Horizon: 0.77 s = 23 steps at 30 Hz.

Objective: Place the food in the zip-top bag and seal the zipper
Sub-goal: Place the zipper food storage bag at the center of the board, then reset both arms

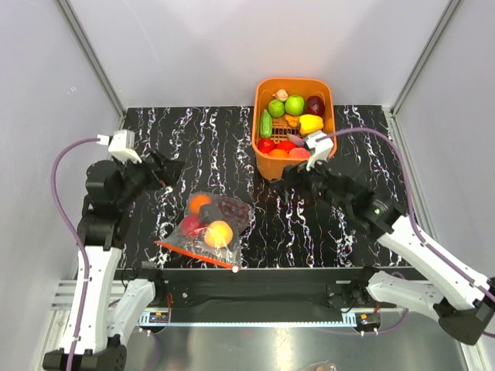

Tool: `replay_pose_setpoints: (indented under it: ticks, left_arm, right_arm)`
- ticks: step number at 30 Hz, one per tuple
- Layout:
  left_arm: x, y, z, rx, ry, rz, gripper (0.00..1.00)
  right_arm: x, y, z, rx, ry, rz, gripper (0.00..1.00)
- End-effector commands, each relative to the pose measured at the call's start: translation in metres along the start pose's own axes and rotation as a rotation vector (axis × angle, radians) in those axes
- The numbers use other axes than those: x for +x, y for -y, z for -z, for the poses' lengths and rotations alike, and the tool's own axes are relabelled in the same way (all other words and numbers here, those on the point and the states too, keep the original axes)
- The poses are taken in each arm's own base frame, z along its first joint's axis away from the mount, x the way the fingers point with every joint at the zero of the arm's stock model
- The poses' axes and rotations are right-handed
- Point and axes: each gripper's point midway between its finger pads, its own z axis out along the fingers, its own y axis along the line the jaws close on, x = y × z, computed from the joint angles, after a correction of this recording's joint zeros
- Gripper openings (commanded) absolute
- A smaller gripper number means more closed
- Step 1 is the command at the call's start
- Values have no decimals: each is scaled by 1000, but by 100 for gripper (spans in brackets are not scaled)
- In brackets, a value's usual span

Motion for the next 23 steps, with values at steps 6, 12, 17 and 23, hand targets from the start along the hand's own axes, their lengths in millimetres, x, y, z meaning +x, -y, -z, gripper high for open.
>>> replay_pose_setpoints:
  ticks: [6, 12, 17, 23]
  left_arm:
    - [61, -9, 23, 37, -108, -75, 99]
    - [69, -6, 41, 64, -43, -113, 99]
    - [64, 2, 45, 107, 22, -125, 99]
    - [71, 0, 41, 105, -29, -113, 99]
  right_arm:
    - [14, 22, 28, 90, 133, -147, 100]
    - [35, 25, 45, 77, 149, -196, 100]
    - [45, 22, 50, 48, 145, -221, 100]
    - [54, 12, 48, 2, 90, -247, 100]
